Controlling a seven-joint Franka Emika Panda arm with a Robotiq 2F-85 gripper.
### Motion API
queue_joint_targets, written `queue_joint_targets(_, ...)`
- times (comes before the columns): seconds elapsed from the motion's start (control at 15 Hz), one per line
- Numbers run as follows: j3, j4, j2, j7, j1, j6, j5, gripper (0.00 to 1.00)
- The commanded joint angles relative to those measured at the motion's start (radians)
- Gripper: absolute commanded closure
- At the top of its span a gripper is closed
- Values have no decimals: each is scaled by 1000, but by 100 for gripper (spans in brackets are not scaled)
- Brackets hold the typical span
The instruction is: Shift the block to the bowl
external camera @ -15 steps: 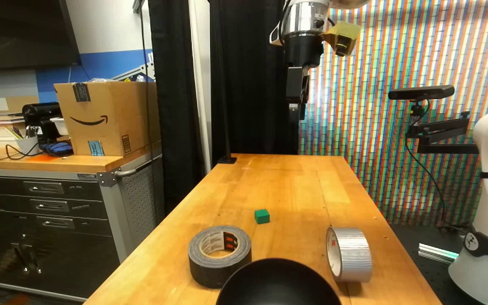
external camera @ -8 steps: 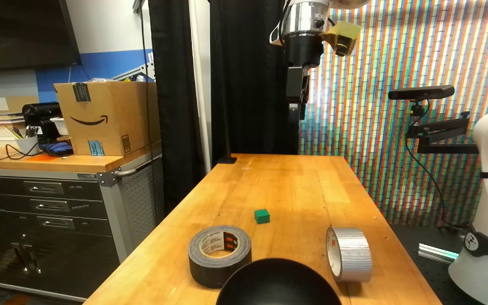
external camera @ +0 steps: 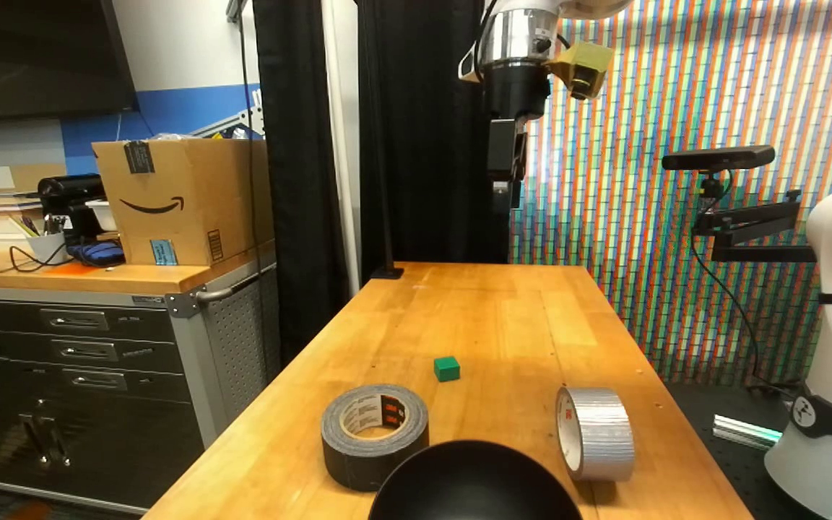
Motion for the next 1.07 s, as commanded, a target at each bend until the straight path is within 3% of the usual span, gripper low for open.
queue_joint_targets(0.0,11,45,52,-2,-2,-5,-6,0)
queue_joint_targets(0.6,42,173,219,-28,19,-9,-15,0)
queue_joint_targets(1.0,21,249,319,-93,9,-12,-8,0)
